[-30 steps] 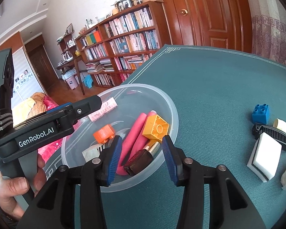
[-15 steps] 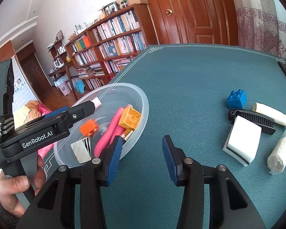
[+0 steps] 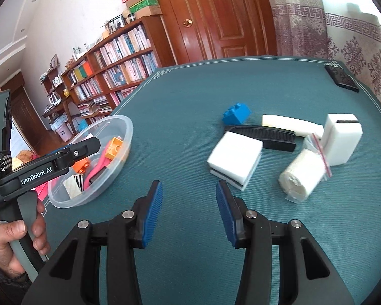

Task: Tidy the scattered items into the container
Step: 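Grasp the bagged white roll with the right tool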

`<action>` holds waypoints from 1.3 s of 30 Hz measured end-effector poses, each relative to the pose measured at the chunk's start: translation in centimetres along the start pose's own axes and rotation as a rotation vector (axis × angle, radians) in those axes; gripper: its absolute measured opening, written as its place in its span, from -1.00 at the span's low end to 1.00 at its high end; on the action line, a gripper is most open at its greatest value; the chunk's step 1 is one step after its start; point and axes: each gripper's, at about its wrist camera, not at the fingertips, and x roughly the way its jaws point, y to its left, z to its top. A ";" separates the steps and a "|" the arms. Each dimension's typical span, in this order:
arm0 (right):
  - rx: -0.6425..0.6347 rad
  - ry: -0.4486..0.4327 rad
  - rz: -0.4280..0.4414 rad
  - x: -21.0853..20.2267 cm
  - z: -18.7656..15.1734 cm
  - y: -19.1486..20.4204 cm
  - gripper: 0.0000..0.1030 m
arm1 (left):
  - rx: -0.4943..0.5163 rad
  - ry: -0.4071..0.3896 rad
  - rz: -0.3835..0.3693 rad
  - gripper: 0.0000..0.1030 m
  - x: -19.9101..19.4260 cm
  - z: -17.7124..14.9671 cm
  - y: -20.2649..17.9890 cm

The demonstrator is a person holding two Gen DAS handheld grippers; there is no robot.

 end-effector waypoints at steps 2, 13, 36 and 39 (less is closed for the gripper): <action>0.022 -0.005 -0.025 -0.5 -0.2 -1.4 -0.08 | 0.017 0.003 -0.009 0.63 0.1 0.0 -0.8; 0.127 -0.028 -0.117 -2.6 -0.7 -7.8 -0.08 | 0.097 0.024 -0.068 0.63 0.8 -0.2 -5.8; 0.047 -0.029 -0.126 -1.3 1.4 -10.1 0.24 | 0.192 0.078 -0.132 0.63 3.3 -1.1 -12.3; 0.031 -0.017 -0.089 -0.7 1.8 -10.2 0.24 | 0.191 0.082 -0.129 0.63 3.5 -1.1 -12.3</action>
